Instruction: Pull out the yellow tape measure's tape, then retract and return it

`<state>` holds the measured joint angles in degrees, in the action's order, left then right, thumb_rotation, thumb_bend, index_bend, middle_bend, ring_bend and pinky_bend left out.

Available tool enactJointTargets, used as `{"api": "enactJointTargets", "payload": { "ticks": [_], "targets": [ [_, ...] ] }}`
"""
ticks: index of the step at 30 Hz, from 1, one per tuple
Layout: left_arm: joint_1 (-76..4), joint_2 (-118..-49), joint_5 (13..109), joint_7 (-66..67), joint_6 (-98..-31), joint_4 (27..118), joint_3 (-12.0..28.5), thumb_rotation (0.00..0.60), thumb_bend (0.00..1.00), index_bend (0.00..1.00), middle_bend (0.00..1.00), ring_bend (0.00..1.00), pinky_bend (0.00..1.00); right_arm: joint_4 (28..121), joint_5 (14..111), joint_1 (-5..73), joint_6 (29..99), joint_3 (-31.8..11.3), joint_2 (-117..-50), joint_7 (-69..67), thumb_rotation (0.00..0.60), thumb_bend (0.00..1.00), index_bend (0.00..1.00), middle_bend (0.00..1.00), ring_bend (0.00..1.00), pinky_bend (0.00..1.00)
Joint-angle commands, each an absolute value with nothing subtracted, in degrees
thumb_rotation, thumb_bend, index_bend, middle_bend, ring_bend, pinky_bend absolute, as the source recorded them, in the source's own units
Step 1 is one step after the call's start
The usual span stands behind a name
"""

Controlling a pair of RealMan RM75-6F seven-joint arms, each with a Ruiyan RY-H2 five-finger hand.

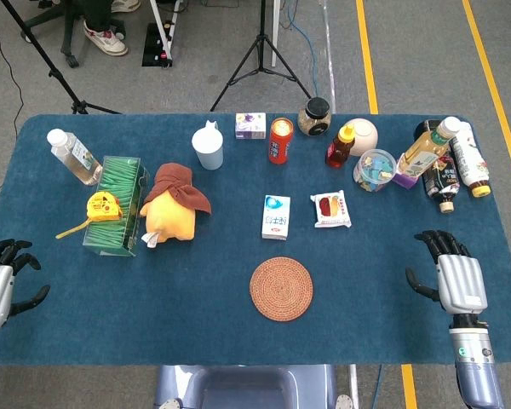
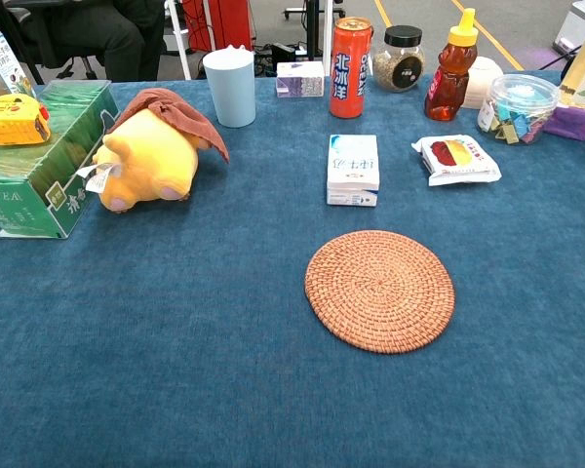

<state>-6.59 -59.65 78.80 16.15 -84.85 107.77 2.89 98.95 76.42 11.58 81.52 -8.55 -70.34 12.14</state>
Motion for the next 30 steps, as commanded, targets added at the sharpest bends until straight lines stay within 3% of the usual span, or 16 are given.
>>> {"api": "enactJointTargets", "payload": {
  "ticks": [1,16,26,30],
  "targets": [
    [-6.7,-59.7,78.7,16.1,-84.5,107.8,2.9,0.6,0.21,0.46,0.25,0.15,0.28,99.0,76.3,11.5,81.5,-8.6,-70.3,12.1,0.469,0.38,0.23,0.23,0.17,0.24],
    [-8.4,-57.6,79.1,16.3,-82.7,108.2,4.2,0.6,0.21,0.46,0.25,0.16,0.28,100.2,76.5,10.8,82.3,-8.7,-69.4,11.7,0.467,0.38,0.22,0.23,0.17,0.24],
    [-14.0,-55.7,74.4,19.3,-75.1,107.7,7.1,0.6,0.21,0.46,0.25,0.16,0.28,99.8,74.6,11.3,81.0,-9.4,-69.5,11.9,0.468,0.38,0.21,0.23,0.17,0.24],
    [-17.2,-53.9,70.2,22.3,-69.8,108.4,8.1,0.6,0.21,0.32,0.18,0.08,0.25,99.8,73.9,11.5,80.5,-9.7,-69.6,11.9,0.465,0.38,0.21,0.23,0.17,0.24]
  ]
}}
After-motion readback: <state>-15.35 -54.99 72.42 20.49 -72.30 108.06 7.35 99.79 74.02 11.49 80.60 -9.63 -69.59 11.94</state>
